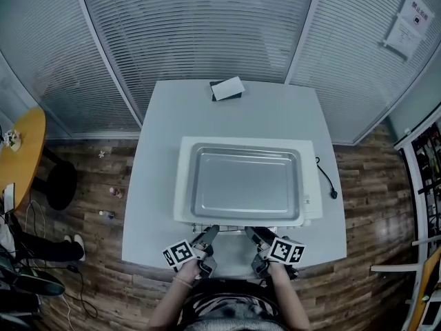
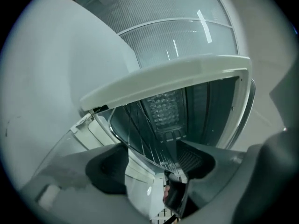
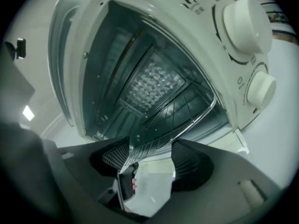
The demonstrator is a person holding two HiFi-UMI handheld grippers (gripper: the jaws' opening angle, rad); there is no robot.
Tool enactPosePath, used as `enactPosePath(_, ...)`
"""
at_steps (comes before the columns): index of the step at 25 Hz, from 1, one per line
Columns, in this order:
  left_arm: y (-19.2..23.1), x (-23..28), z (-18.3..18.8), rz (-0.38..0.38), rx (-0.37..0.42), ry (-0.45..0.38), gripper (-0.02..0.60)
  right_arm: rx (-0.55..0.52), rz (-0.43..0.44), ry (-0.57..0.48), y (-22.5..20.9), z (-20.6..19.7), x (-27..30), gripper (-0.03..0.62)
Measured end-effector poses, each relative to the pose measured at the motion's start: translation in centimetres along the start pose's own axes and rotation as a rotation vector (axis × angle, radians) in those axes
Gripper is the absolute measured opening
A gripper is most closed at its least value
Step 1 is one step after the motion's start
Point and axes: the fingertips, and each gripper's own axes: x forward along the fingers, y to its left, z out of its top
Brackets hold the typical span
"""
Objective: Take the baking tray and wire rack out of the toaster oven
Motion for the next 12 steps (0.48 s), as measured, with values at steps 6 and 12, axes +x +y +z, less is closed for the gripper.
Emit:
enactPosePath(6,0.1,1.6,0.1,-0.062,-0.127,0.000,0.230,0.120,0.038,0.008,-0.7,-0.2,1.9,0.225)
enactPosePath(12,0.0,2.8,-0.6,-0.104,-0.141,0.027,0.060,0.151,0.058,-0.025,-0.7,0.1,2.6,0.049)
